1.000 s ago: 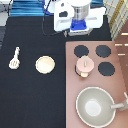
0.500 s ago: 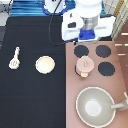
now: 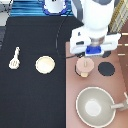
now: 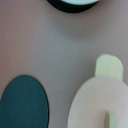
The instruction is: Take the lid off the pot, put the pot on the plate, and use the tool to push the pot to the front of the table.
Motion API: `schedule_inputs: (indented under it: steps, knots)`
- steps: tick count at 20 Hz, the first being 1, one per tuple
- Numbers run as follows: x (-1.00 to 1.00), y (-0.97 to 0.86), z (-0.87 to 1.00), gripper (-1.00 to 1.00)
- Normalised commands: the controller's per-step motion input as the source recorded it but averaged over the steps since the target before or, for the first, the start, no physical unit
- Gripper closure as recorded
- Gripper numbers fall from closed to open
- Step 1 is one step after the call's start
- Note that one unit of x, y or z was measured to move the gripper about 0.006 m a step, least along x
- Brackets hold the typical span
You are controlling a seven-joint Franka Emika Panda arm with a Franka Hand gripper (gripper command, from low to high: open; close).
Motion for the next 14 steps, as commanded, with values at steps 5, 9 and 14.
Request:
schedule_inputs:
  steps: [5,9,14]
  knots:
    - [0.19,-0.02,-0.45,-1.0]
    - [-0.06,0.0,-0.44,-1.0]
    - [-0.29,0.0,-0.37,-1.0]
